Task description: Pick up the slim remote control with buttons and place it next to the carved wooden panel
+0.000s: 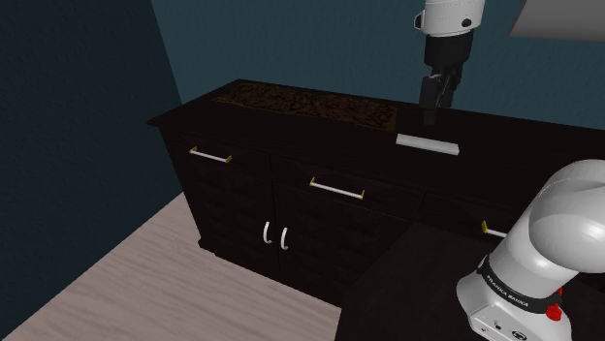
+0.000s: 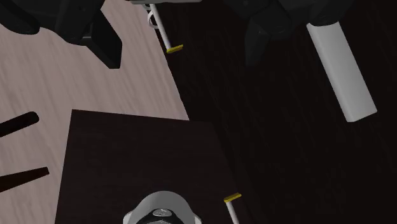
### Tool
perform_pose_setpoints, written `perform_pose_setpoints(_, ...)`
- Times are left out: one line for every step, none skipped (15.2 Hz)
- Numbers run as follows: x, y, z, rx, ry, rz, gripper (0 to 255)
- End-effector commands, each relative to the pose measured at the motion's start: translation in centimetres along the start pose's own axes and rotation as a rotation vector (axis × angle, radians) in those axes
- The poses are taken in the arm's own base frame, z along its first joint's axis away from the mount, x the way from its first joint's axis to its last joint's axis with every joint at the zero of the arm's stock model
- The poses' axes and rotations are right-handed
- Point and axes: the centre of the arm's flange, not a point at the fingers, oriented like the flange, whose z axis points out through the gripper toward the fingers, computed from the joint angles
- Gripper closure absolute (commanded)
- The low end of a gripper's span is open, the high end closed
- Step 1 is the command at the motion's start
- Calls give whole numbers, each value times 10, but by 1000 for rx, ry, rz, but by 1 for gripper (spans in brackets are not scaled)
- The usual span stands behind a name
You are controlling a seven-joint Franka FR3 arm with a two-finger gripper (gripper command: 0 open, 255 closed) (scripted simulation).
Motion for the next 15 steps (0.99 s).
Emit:
perform_pose_setpoints(0,0,0,0,0,0,0)
perform_pose_setpoints(1,12,7,5,6,-7,0)
perform_pose_setpoints(3,23,15,10,11,-13,0)
perform_pose_setpoints(4,34,22,14,17,-20,0)
perform_pose_setpoints(6,46,29,19,23,-27,0)
perform_pose_setpoints(8,57,37,24,28,-33,0)
perform_pose_setpoints(10,68,44,29,34,-40,0)
perform_pose_setpoints(12,80,52,33,40,-46,0)
perform_pose_setpoints(14,91,60,38,45,-53,0)
perform_pose_setpoints(16,102,67,43,51,-60,0)
perform_pose_setpoints(19,113,75,48,57,-66,0)
perform_pose_setpoints(21,124,83,53,62,-73,0)
perform_pose_setpoints(24,135,90,57,68,-80,0)
perform_pose_setpoints(27,146,98,62,74,-86,0)
perform_pose_setpoints(30,157,106,67,80,-93,0)
